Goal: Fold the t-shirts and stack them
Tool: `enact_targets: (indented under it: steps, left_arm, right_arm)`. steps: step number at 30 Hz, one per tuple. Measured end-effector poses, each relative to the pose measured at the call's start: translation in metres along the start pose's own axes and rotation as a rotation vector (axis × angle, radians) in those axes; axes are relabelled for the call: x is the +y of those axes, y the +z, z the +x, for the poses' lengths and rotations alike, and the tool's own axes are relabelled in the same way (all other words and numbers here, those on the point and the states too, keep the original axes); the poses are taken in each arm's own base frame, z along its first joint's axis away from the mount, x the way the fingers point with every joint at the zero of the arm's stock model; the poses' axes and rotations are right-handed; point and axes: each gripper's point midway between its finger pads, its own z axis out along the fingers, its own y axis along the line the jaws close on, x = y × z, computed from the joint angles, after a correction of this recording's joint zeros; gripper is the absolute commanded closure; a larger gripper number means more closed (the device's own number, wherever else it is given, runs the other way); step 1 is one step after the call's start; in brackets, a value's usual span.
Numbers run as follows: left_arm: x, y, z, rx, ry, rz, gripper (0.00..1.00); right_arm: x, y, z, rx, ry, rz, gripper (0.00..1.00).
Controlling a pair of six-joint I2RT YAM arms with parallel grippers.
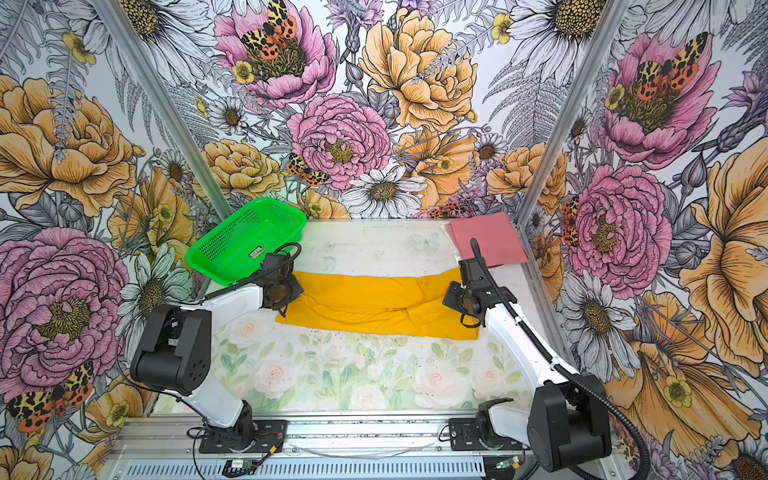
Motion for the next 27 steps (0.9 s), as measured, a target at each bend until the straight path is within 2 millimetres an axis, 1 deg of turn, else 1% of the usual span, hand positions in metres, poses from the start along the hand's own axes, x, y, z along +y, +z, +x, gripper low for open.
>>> enact_targets:
  steps: [3, 8, 13, 23, 27]
  left_arm:
    - [0.004, -0.003, -0.006, -0.011, -0.015, -0.002, 1.00]
    - [0.007, -0.013, -0.020, -0.047, -0.041, 0.012, 1.00]
    - [0.010, -0.012, -0.022, -0.044, -0.046, 0.013, 1.00]
    - [-0.004, 0.009, -0.032, -0.016, -0.026, 0.020, 1.00]
    - [-0.004, 0.018, -0.029, 0.004, -0.022, 0.011, 1.00]
  right_arm:
    - [-0.003, 0.002, -0.005, -0.011, 0.014, 0.003, 1.00]
    - [-0.007, 0.001, -0.013, -0.035, 0.031, 0.003, 1.00]
    - [-0.012, 0.006, -0.021, -0.040, 0.053, 0.009, 1.00]
    - [-0.009, 0.026, -0.029, -0.020, 0.062, 0.003, 1.00]
    - [-0.010, 0.034, -0.029, -0.010, 0.070, 0.002, 1.00]
